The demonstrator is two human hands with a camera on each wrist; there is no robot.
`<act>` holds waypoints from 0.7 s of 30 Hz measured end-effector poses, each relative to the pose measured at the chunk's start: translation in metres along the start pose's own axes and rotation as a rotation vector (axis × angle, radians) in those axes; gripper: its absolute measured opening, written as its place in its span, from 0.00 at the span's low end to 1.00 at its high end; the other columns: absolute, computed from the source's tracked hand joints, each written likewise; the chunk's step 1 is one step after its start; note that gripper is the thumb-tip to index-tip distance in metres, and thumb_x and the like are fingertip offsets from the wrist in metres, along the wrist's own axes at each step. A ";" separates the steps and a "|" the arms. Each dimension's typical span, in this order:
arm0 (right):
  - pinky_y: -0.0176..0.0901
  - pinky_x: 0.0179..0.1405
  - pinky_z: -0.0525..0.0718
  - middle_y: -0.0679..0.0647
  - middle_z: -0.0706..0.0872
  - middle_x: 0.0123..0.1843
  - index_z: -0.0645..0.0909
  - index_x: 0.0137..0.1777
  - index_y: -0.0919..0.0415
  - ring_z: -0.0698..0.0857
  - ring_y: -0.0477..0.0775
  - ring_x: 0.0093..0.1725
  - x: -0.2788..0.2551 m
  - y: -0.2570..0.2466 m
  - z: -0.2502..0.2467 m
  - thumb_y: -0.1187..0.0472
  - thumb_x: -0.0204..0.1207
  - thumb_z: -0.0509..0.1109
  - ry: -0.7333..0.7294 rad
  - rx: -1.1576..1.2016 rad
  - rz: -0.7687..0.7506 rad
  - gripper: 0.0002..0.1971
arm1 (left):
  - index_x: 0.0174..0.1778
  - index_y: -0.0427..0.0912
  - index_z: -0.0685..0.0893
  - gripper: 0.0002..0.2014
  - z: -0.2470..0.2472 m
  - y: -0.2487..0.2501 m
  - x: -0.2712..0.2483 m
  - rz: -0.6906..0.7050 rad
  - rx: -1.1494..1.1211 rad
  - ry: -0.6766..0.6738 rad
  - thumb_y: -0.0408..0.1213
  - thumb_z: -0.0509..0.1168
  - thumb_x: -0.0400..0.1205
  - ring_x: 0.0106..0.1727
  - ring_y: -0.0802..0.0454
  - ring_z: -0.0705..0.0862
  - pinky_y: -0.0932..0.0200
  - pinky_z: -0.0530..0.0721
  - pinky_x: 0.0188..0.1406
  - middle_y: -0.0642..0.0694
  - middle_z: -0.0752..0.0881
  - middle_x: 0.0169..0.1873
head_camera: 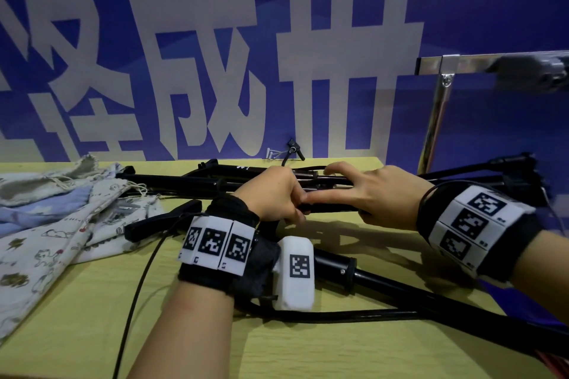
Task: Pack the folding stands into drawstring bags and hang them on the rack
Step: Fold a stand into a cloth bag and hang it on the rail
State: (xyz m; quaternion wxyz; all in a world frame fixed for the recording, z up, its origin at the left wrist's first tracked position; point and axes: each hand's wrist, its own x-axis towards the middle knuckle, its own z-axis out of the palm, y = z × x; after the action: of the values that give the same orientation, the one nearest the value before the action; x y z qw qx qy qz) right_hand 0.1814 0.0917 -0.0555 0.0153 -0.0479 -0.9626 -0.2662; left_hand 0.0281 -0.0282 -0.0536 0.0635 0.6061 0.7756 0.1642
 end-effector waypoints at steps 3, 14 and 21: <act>0.42 0.40 0.83 0.56 0.55 0.79 0.31 0.66 0.27 0.78 0.53 0.39 0.003 -0.003 -0.002 0.65 0.81 0.57 -0.016 -0.003 -0.012 0.39 | 0.48 0.41 0.91 0.09 0.001 -0.004 0.002 0.020 -0.025 -0.017 0.33 0.75 0.73 0.43 0.53 0.85 0.68 0.78 0.40 0.44 0.90 0.42; 0.47 0.38 0.84 0.60 0.61 0.73 0.41 0.65 0.31 0.82 0.58 0.42 0.007 -0.005 -0.002 0.69 0.79 0.55 -0.031 -0.036 -0.028 0.34 | 0.45 0.42 0.91 0.07 0.004 -0.006 0.004 0.091 -0.081 -0.024 0.32 0.76 0.71 0.32 0.62 0.82 0.69 0.77 0.40 0.55 0.86 0.30; 0.47 0.37 0.84 0.61 0.64 0.69 0.41 0.65 0.34 0.82 0.58 0.39 0.007 -0.008 -0.006 0.69 0.80 0.52 -0.021 -0.089 0.002 0.31 | 0.46 0.47 0.90 0.07 -0.005 -0.013 -0.001 0.033 -0.226 0.053 0.34 0.73 0.75 0.48 0.57 0.86 0.78 0.75 0.52 0.50 0.89 0.43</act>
State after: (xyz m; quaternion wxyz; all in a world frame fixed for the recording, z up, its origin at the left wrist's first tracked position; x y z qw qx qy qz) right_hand 0.1739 0.0827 -0.0540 0.0035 -0.0523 -0.9499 -0.3081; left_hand 0.0148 -0.0329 -0.0536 0.1080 0.6033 0.7436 0.2675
